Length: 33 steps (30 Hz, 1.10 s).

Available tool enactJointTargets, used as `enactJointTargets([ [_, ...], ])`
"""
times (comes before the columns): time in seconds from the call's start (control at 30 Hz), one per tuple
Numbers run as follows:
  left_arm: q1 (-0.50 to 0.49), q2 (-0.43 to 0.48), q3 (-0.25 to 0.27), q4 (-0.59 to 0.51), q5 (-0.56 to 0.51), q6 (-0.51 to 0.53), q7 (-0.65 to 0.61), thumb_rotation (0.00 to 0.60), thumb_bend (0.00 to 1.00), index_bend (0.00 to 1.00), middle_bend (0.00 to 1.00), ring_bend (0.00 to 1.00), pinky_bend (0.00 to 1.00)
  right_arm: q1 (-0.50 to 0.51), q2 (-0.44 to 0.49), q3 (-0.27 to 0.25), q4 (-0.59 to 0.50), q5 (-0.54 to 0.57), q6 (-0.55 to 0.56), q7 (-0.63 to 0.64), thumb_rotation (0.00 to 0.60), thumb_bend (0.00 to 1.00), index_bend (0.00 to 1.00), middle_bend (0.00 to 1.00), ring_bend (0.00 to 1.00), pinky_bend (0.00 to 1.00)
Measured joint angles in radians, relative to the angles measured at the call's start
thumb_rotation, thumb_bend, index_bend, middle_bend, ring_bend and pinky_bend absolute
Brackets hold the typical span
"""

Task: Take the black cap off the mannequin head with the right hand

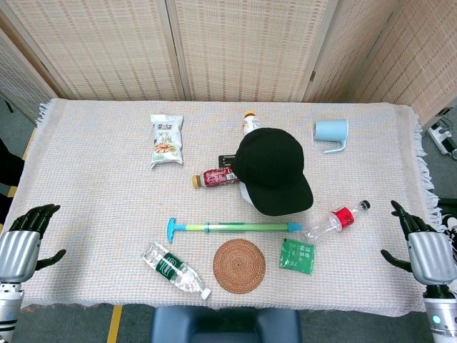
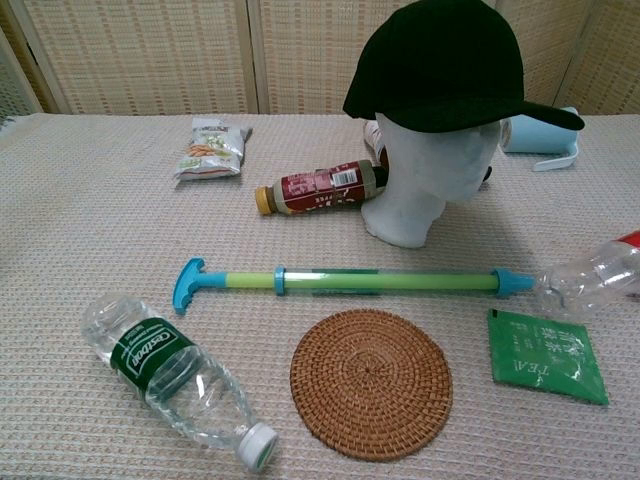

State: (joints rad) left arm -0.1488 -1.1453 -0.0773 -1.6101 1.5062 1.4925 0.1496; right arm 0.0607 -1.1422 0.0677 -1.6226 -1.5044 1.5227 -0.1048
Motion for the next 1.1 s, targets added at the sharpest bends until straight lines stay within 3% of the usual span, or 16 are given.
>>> enactJointTargets([
  [0.53,0.005,-0.009,0.007,0.011,-0.001,0.003,-0.004,0.6,0.1,0.18,0.2,0.18,0.29,0.008,-0.003,-0.001,0.012,-0.014,-0.008,0.001,0.6,0.05,0.08,0.25,0.32,0.52],
  [0.7,0.005,-0.007,0.006,0.008,-0.002,0.003,-0.003,0.6,0.1,0.18,0.2,0.18,0.29,0.015,-0.007,0.001,0.017,-0.027,-0.008,0.0,0.6,0.05,0.09,0.25,0.37,0.53],
  [0.97,0.0,-0.002,0.002,0.002,0.001,0.003,-0.011,0.6,0.1,0.18,0.2,0.18,0.29,0.055,-0.019,0.033,0.016,-0.121,0.037,-0.019,0.6,0.05,0.18,0.31,0.63,0.79],
  [1.1,0.0,0.004,0.001,-0.004,0.006,0.01,-0.016,0.6,0.1,0.18,0.2,0.18,0.29,0.113,-0.034,0.068,-0.003,-0.176,0.042,-0.069,0.6,0.05,0.19,0.32,0.7,0.85],
])
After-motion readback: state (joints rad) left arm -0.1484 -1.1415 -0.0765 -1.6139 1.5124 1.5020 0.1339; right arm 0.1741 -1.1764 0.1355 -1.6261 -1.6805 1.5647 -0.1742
